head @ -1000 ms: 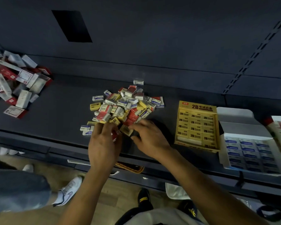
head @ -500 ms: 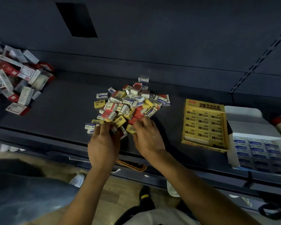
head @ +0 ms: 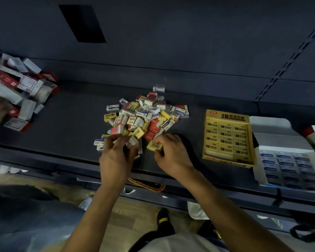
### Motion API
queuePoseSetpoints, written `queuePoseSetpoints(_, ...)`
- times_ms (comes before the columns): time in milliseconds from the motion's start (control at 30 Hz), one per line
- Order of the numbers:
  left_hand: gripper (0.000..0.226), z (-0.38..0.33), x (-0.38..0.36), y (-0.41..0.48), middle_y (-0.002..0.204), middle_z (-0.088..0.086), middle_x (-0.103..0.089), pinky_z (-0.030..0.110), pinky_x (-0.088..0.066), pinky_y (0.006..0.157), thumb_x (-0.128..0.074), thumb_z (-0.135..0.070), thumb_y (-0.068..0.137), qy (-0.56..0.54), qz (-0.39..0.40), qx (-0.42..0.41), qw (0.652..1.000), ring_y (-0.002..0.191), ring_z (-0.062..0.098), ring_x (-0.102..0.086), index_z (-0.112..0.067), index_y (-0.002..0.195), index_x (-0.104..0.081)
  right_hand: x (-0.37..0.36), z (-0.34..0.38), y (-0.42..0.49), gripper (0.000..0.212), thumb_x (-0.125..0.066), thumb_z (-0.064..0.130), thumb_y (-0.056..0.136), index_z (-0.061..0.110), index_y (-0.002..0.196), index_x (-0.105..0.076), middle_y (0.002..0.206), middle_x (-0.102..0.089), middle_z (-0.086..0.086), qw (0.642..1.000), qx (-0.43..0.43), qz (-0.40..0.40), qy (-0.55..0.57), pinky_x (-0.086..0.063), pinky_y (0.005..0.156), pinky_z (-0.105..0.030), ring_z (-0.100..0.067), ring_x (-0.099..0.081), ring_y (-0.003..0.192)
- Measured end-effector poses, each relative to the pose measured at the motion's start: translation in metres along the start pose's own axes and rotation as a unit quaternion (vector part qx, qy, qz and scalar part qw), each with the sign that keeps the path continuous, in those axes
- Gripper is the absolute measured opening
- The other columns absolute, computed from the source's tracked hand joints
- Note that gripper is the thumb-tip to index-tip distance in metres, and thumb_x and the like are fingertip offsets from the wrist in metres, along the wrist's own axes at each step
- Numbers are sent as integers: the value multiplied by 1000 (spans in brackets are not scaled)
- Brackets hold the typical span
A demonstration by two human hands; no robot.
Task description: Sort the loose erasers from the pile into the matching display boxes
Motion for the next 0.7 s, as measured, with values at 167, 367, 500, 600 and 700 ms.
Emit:
queuePoseSetpoints(167,28,-26,6,1,94,19,-61,26,-38,50,-61,-20,90,-6,-30,-39,999,63,34,-61,0,109,-55,24,-10,-5,20,-62,15,85,22,103,-61,104,-61,7,992,-41,-22,121,-44,80,-13,-4,-55,97)
queuePoseSetpoints(367,31,-41,-1,5,102,13,-62,24,-43,63,-69,-22,83,-42,-10,-94,995,81,27,-62,-5,108,-62,52,-25,-11,18,-58,14,89,25,101,-65,88,-62,23,971,-93,-46,214,-41,72,-2,12,-57,82)
queuePoseSetpoints(500,34,-55,-6,5,96,7,-67,19,-42,68,-66,-33,83,-60,4,-141,988,80,18,-63,-8,107,-66,62,-41,-18,17,-56,19,91,34,95,-64,84,-65,18,952,-125,-62,272,-51,79,-17,5,-62,82)
queuePoseSetpoints(600,33,-65,-13,6,90,4,-68,13,-40,69,-68,-32,82,-74,21,-168,983,77,13,-62,-10,107,-67,68,-50,-22,18,-54,21,92,37,92,-62,87,-68,9,944,-138,-65,291,-56,81,-36,-5,-66,83)
queuePoseSetpoints(700,34,-75,-20,6,88,4,-68,17,-45,67,-66,-35,84,-95,37,-184,978,76,15,-63,-9,105,-67,75,-58,-27,15,-53,20,94,28,97,-65,86,-70,4,938,-152,-78,303,-57,77,-35,-6,-68,78)
Point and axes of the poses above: each hand's wrist, its own y-axis towards the middle knuckle, its own x-axis out of the back of the hand, z = x × y, the point moved 7 cm from there along y, towards the middle knuckle
